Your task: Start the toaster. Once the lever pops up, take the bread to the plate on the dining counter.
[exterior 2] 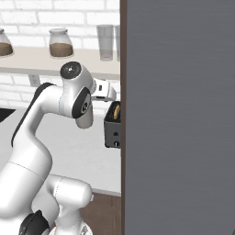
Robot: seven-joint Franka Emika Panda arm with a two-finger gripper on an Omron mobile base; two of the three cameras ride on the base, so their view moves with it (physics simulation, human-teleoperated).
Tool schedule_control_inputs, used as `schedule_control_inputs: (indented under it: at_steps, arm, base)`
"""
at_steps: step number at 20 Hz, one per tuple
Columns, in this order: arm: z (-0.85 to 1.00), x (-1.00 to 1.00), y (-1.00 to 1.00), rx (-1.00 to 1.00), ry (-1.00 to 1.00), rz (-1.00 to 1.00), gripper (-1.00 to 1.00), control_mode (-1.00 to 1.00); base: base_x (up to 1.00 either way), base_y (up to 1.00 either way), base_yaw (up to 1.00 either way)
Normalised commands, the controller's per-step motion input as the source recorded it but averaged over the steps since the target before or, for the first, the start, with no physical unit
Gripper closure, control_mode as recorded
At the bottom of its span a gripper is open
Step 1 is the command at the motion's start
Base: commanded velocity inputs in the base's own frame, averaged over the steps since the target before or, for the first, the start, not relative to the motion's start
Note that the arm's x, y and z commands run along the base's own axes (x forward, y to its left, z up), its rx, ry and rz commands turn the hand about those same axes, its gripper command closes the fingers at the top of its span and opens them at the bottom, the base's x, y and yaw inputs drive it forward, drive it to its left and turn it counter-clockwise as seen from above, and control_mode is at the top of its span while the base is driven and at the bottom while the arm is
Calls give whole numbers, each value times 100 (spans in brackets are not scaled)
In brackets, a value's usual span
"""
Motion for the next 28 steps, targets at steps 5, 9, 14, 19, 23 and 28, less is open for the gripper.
schedule_control_inputs:
  at_steps: [5, 9, 14, 19, 23, 28]
  arm:
    - [0, 0, 0, 0, 0, 0, -100, -100]
    - [0, 0, 0, 0, 0, 0, -100, -100]
    - [0, 0, 0, 0, 0, 0, -100, -100]
    - [0, 0, 0, 0, 0, 0, -100, -100]
    - [0, 0, 0, 0, 0, 0, -100, -100]
    - [0, 0, 0, 0, 0, 0, -100, -100]
  base:
    - [0, 0, 0]
    - [0, 0, 0]
    - [0, 0, 0]
    - [0, 0, 0]
    - [0, 0, 0]
    - [0, 0, 0]
